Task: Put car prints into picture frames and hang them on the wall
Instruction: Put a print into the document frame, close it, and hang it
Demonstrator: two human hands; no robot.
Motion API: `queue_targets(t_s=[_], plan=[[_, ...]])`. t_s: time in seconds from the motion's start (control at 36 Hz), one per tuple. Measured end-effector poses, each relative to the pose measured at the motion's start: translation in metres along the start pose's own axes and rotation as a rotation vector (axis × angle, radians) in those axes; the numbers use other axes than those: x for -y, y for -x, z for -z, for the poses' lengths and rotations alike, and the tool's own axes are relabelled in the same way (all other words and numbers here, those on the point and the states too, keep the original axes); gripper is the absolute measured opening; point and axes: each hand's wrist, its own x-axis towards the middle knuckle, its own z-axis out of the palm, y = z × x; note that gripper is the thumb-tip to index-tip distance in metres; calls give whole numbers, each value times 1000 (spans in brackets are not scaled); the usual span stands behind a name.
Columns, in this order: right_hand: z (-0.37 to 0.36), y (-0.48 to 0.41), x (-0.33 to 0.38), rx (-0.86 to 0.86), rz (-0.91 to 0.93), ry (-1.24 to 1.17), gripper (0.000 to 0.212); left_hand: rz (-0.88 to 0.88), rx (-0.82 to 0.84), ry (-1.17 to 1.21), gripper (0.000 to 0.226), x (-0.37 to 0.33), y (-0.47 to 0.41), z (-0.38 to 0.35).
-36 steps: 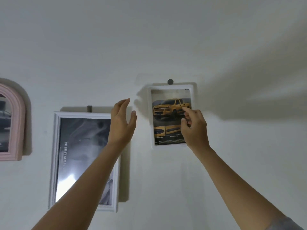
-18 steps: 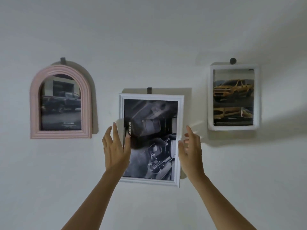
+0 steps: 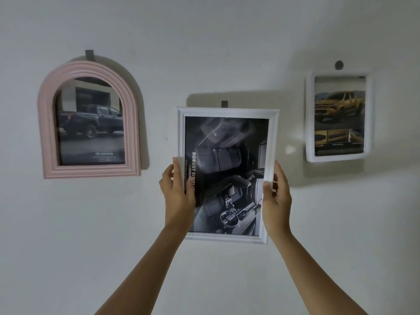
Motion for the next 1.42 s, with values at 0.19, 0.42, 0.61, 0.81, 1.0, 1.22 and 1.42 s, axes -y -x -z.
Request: queue_targets(t_s=[0.19,0.42,0.61,0.81,1.0,1.22,1.42], plan=[[30,42,22,218,-106,-192,47,109,0,-36,59,-13,41,35],[65,139,39,271,-284,-281,44,324,98,-108,61,-17,143,76],[107,238,48,252,-474,-282,42,519,242,-204,64,-21,248,110],[131,299,67,307,-534,-162,40,575,269,-261,61,-28,299,133],[118,334,80,333,-397,63,44,417,318,-15,59,-73,275,123],[87,363,107,365,-191,255,45,421,402,82,70,-82,257,128],[56,382,134,418,-120,301,46,389,363,38,69,-65,254,164]])
